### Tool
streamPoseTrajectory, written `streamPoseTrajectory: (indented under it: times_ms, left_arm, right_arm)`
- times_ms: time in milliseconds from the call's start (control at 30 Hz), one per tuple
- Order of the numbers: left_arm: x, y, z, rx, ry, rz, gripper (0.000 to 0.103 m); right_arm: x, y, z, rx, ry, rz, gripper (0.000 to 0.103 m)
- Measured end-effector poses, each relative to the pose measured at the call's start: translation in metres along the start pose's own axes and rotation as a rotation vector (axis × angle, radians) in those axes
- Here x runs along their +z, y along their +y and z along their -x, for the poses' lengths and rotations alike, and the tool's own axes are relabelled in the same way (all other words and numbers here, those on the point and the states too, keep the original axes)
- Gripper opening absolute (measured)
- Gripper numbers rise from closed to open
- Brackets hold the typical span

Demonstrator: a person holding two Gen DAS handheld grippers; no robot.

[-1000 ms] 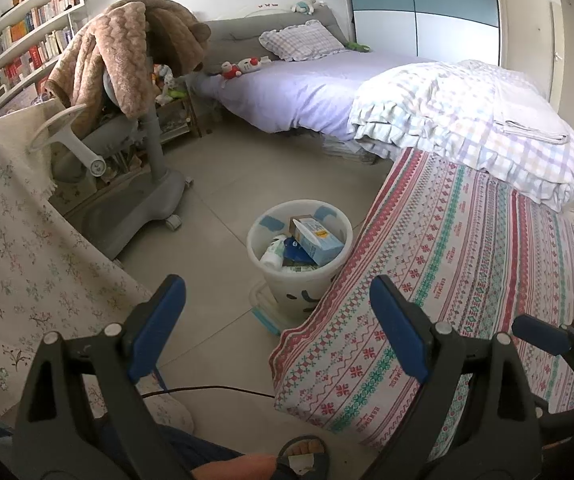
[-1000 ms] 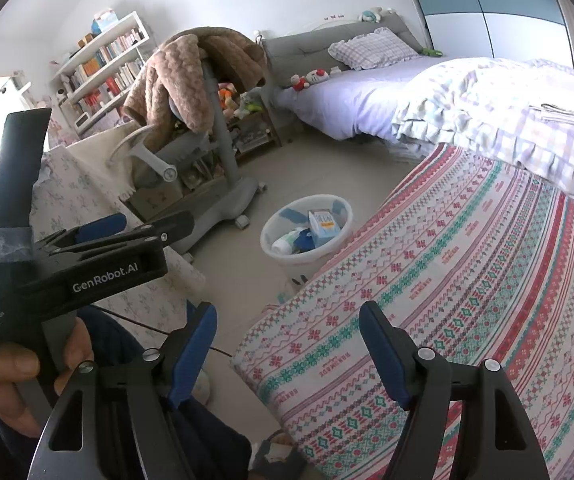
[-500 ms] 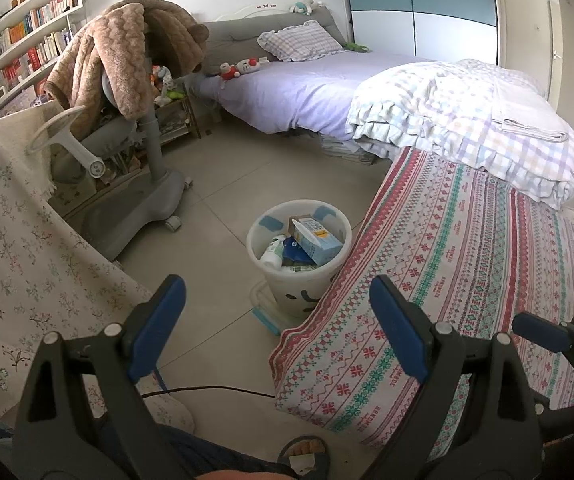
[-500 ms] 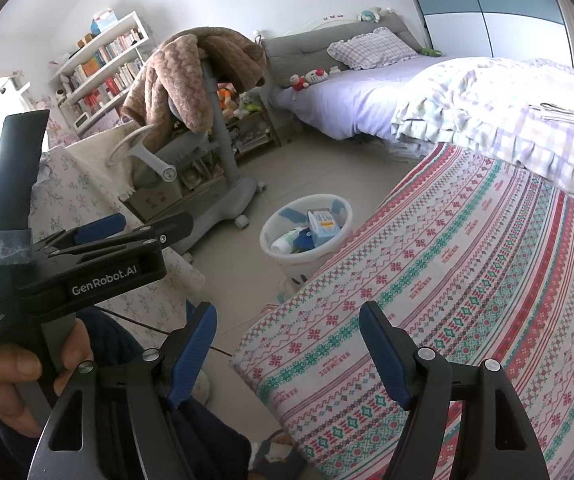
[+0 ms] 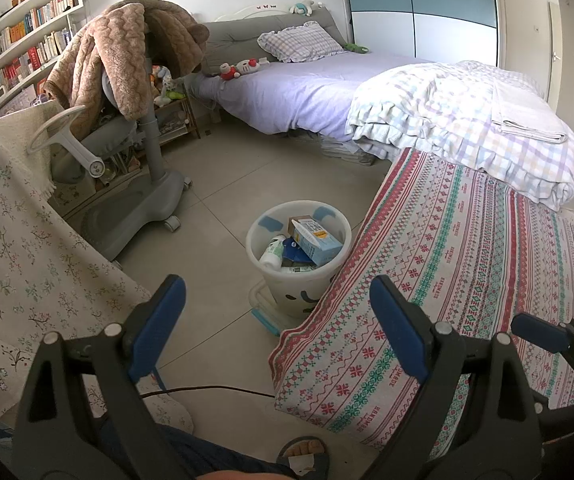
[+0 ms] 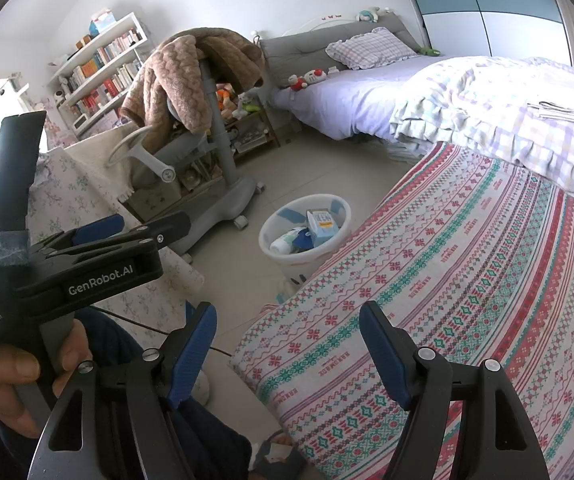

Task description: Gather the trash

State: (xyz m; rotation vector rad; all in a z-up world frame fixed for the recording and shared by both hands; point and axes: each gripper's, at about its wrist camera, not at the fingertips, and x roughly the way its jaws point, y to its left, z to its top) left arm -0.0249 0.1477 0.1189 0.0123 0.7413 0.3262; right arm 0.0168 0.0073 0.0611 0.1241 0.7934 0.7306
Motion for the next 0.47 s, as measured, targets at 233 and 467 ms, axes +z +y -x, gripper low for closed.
streamPoseTrajectory:
  times_ms: [233,467]
  left_arm:
    - [0.0004,0.0007,0.0001,0.0,0.001,-0.001,0.093]
    - [0.0006,0.0014,-0.0002,0.001,0.001,0.0,0.093]
  right_arm:
    - [-0.0002,-0.0006,0.0001,0.001,0.001,0.001,0.075]
    - [-0.0002,-0.0006,0.0003,0.002,0.0,0.001,0.075]
